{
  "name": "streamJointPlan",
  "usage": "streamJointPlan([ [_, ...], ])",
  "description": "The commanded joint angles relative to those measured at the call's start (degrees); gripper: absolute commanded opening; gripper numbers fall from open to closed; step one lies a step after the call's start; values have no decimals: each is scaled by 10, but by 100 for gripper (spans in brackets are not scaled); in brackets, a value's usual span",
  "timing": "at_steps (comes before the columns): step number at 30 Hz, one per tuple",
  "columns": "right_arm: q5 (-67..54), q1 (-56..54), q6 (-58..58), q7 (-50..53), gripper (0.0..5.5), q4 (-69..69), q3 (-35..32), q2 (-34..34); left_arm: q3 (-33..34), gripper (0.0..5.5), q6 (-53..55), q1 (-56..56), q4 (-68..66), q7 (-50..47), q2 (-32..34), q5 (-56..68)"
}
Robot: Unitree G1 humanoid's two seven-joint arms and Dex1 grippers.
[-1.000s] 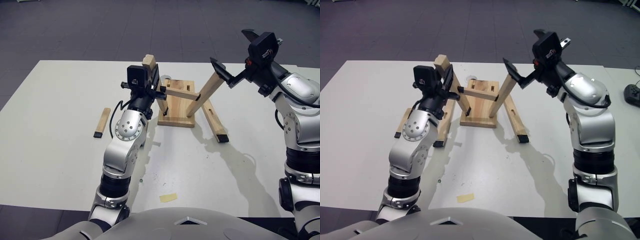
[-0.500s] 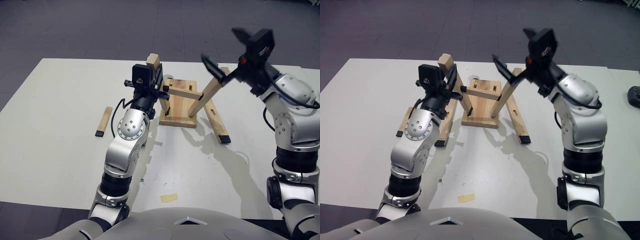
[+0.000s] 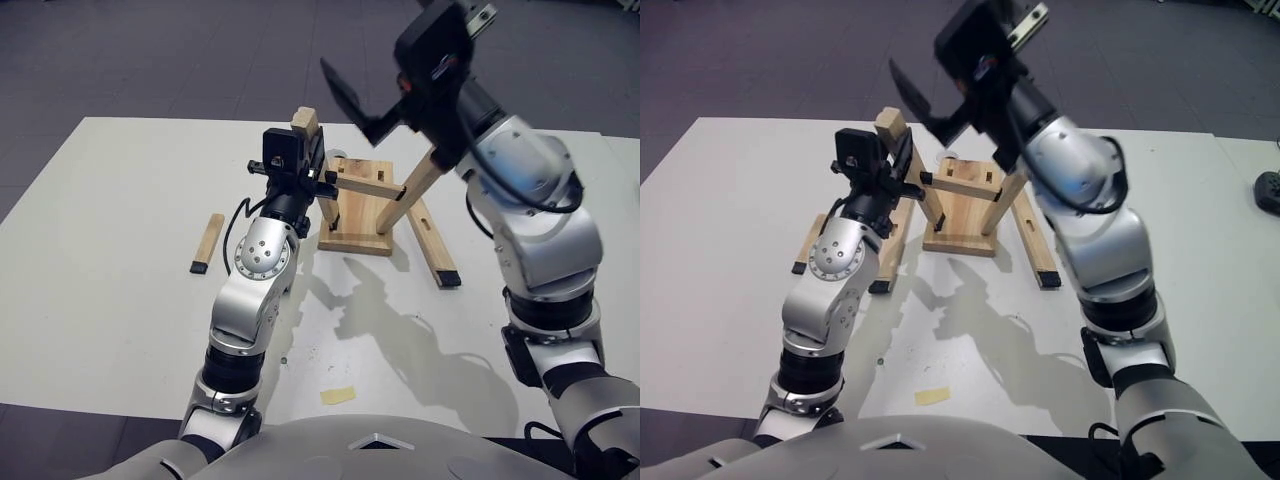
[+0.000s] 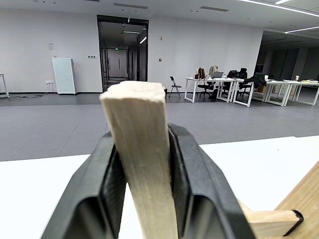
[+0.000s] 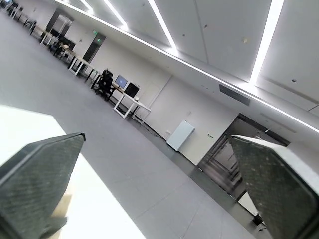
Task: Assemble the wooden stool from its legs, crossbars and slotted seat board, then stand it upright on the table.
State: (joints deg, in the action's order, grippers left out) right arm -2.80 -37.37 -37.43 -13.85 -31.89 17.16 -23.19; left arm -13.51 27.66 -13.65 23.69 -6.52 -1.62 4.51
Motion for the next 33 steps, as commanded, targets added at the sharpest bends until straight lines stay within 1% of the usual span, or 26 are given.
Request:
streamJointPlan([
  [1,87,24,2,23,540,12,57,-3,2,106,46,51,-50,-15,13,-36],
  [4,121,24,4,37,540,30,47,6,10,106,48,54,-52,-21,7,-38],
  [8,189,23,40,44,540,59,57,-10,18,106,45,65,-56,-31,-2,-42],
  [17,246,56,53,-5,540,72,73,-13,16,106,58,114,-32,-62,-21,-42],
  [20,264,70,61,-27,540,78,94,-18,8,106,59,125,-25,-74,-27,-39],
  [23,275,72,65,-40,540,87,104,-10,8,106,57,125,-29,-84,-33,-35],
  [27,316,75,88,-58,540,129,143,-15,10,107,52,117,-37,-97,-39,-28],
  [33,337,76,103,-77,540,154,132,-11,10,108,51,88,-59,-103,-40,-19],
])
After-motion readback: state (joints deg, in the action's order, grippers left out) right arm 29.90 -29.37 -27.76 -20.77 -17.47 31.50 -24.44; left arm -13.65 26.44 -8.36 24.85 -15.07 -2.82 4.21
